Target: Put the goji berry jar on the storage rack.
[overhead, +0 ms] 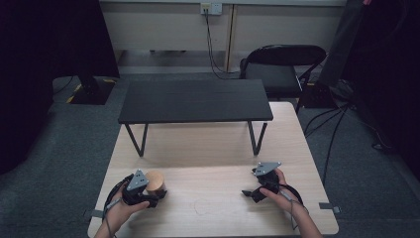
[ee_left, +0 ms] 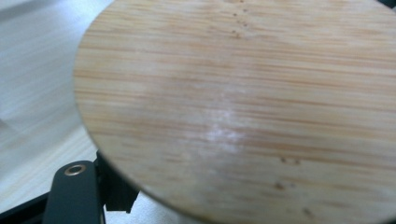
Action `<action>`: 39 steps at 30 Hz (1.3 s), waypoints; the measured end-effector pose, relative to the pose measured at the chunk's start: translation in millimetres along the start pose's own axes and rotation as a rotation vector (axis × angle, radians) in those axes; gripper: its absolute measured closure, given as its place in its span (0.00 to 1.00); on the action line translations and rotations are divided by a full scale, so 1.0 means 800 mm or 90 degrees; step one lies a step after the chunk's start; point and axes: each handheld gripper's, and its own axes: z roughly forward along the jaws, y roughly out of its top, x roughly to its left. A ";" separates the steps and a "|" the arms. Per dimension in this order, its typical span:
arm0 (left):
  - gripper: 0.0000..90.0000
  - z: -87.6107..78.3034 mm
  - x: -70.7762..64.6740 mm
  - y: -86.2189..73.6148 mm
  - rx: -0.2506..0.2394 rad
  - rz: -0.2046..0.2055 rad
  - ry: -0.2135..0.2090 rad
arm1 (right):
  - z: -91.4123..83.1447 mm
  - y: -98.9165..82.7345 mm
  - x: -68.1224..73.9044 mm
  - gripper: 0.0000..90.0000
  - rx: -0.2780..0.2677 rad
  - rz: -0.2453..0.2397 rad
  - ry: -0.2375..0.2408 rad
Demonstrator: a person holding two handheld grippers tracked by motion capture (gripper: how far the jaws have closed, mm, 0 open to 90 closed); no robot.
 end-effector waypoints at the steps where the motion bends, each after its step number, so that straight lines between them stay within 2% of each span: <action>1: 0.28 -0.003 0.001 0.003 0.002 0.004 -0.001 | 0.000 0.000 0.000 0.00 0.000 0.000 0.000; 7: 0.28 -0.012 0.002 0.026 0.006 0.016 -0.014 | 0.000 0.000 0.000 0.00 0.000 0.000 0.000; 15: 0.28 -0.020 0.004 0.061 0.002 0.018 -0.034 | 0.000 0.000 0.000 0.00 0.000 0.000 0.000; 20: 0.28 -0.025 0.004 0.083 -0.003 0.021 -0.037 | 0.000 0.000 0.000 0.00 0.000 0.000 0.000; 24: 0.28 -0.029 0.009 0.106 -0.005 0.022 -0.048 | 0.000 0.000 0.000 0.00 0.000 0.000 0.000; 39: 0.28 -0.037 0.026 0.183 0.005 0.034 -0.063 | 0.000 0.000 0.000 0.00 0.000 0.000 0.000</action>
